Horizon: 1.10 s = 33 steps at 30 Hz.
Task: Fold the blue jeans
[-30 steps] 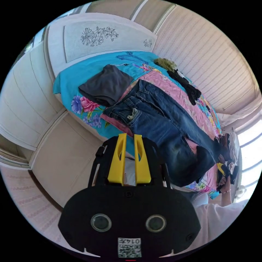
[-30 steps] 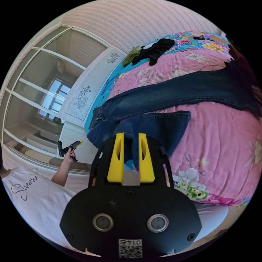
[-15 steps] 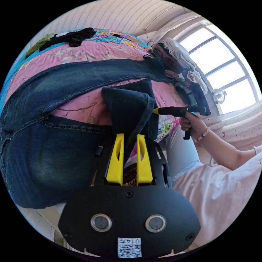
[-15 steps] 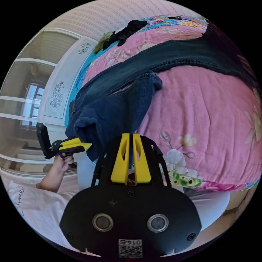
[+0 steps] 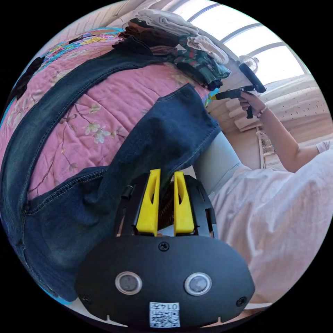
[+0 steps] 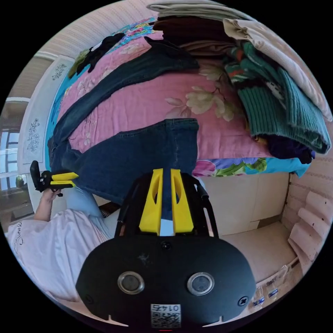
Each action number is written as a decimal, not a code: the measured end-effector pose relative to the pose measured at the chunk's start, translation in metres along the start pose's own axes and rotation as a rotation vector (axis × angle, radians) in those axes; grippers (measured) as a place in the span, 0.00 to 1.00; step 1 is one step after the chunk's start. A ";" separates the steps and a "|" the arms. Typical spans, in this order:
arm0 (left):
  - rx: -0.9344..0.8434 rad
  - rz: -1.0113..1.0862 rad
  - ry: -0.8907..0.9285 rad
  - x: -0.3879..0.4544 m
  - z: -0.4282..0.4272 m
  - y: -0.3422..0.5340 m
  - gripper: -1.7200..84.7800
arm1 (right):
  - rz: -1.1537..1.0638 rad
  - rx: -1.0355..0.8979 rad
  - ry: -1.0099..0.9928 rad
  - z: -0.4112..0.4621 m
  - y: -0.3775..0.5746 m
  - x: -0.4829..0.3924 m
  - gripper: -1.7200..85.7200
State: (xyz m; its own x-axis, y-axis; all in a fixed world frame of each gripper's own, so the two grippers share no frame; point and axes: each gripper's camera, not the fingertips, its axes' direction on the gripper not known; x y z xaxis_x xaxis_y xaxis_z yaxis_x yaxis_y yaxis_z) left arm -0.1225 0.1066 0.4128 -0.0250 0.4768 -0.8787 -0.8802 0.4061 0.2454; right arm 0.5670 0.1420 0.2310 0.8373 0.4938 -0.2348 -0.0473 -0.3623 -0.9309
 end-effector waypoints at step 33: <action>0.093 -0.452 -0.198 -0.128 -0.007 -0.047 0.02 | 0.176 0.086 -0.234 -0.002 -0.029 0.054 0.18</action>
State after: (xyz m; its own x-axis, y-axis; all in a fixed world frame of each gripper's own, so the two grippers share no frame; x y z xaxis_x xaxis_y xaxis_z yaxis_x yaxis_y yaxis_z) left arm -0.0817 0.0208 0.5108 0.4471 0.3724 -0.8132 -0.7361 0.6698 -0.0980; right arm 0.6146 0.1771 0.2458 0.6647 0.6016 -0.4431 -0.2346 -0.3950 -0.8882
